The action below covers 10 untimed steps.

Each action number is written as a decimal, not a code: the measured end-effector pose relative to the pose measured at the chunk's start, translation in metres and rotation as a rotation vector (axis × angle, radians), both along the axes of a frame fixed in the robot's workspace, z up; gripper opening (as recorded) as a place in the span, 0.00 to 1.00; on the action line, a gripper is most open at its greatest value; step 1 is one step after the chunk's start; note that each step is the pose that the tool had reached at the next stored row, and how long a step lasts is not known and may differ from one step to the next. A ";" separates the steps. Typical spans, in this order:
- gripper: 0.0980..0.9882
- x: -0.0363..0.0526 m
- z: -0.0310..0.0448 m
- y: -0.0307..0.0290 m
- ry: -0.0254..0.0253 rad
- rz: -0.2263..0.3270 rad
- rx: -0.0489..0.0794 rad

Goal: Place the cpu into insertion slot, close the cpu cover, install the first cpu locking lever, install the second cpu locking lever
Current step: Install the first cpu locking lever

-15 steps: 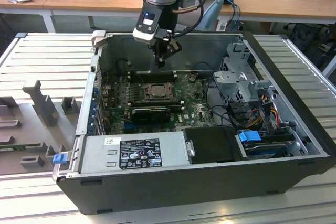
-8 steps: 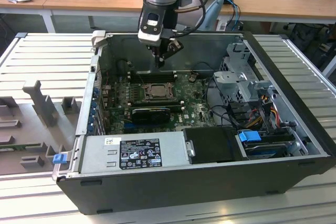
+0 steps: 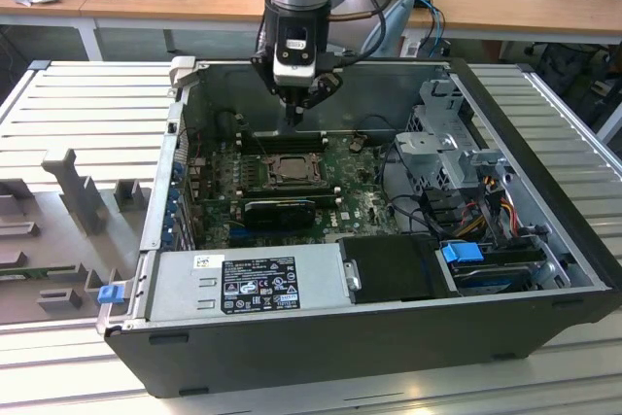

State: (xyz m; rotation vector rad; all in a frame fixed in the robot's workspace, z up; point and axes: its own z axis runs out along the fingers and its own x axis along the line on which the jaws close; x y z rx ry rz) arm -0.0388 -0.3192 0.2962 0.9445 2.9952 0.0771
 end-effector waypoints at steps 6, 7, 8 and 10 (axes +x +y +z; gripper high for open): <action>0.01 0.0000 -0.0017 0.0000 -0.0001 0.170 0.000; 0.01 0.0000 -0.0019 0.0000 0.0000 0.188 0.000; 0.01 0.0000 -0.0022 0.0000 0.0000 0.212 0.000; 0.01 0.0000 -0.0026 0.0000 0.0000 0.251 0.000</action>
